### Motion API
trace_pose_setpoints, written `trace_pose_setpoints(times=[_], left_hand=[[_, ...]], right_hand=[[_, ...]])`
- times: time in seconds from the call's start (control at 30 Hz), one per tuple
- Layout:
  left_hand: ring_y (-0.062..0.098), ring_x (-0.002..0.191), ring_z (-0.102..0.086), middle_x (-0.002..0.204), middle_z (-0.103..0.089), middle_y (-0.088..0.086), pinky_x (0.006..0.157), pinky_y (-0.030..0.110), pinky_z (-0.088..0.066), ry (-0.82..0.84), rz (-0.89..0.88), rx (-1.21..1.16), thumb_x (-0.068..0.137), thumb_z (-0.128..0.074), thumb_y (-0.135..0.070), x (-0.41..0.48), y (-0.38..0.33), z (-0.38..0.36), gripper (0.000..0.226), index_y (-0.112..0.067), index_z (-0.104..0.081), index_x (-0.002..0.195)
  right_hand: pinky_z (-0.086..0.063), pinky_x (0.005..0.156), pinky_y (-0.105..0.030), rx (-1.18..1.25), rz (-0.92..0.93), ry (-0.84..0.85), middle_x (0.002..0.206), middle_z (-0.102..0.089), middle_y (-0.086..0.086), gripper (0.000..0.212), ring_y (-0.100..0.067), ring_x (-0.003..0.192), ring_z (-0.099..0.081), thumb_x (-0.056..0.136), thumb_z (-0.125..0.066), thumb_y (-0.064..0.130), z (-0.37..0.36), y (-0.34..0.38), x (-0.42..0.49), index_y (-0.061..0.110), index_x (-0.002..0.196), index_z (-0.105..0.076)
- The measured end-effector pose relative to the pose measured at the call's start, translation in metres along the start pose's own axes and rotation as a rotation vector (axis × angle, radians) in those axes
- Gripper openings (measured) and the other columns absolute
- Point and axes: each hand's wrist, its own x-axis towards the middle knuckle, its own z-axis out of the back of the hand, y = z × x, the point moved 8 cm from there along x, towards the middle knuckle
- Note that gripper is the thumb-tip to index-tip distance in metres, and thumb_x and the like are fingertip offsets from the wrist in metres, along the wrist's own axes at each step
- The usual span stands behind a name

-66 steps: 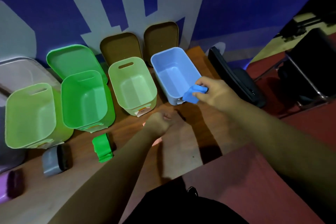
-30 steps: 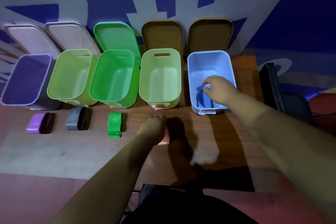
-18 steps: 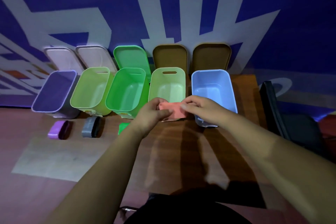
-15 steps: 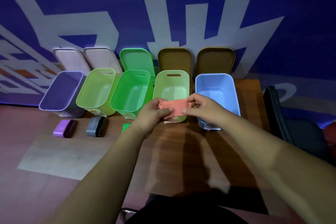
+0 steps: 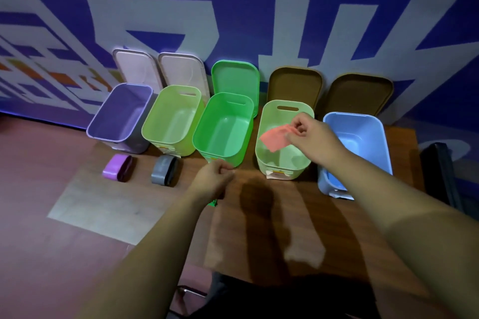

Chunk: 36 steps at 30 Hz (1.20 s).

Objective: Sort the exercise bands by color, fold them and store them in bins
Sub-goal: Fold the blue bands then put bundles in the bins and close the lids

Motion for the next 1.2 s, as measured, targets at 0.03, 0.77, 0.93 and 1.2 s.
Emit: trace_pose_setpoints(times=[0.03,0.77,0.93,1.2], left_hand=[[0.022,0.083,-0.070,0.095,-0.075,0.005,0.070,0.030,-0.054,-0.019,-0.010,0.176,0.096,-0.073,-0.025,0.006,0.011,0.009,0.014,-0.016,-0.071,0.107],[0.032,0.136,-0.048,0.148,-0.049,0.010,0.113,0.043,-0.045,0.259,-0.368,0.925,0.093,-0.060,-0.018,0.068,0.078,-0.002,0.059,-0.019,-0.041,0.149],[0.032,0.136,-0.047,0.148,-0.048,0.012,0.112,0.041,-0.045,0.288,-0.414,0.993,0.096,-0.056,-0.017,0.068,0.072,-0.003,0.058,-0.012,-0.039,0.151],[0.037,0.124,-0.049,0.139,-0.044,0.016,0.094,0.045,-0.051,0.302,-0.409,1.061,0.103,-0.048,-0.019,0.063,0.063,-0.002,0.033,-0.012,-0.053,0.135]], right_hand=[[-0.052,0.070,-0.039,-0.060,0.018,-0.014,0.086,-0.069,0.006,0.014,-0.020,0.079,-0.065,0.095,-0.072,0.033,-0.002,-0.001,0.006,0.027,0.096,-0.059],[-0.044,0.084,-0.037,-0.502,-0.298,0.441,0.122,-0.068,-0.010,0.032,-0.027,0.102,-0.057,0.101,-0.071,0.034,-0.110,-0.072,0.072,0.018,0.128,-0.065],[-0.050,0.096,-0.040,-0.440,-0.372,0.252,0.133,-0.068,-0.011,0.034,-0.033,0.115,-0.062,0.104,-0.064,0.028,-0.102,-0.060,0.068,0.014,0.135,-0.065],[-0.051,0.095,-0.035,-0.263,-0.402,0.036,0.125,-0.071,0.000,0.028,-0.023,0.113,-0.064,0.109,-0.047,0.017,-0.073,-0.028,0.032,0.025,0.120,-0.072]])
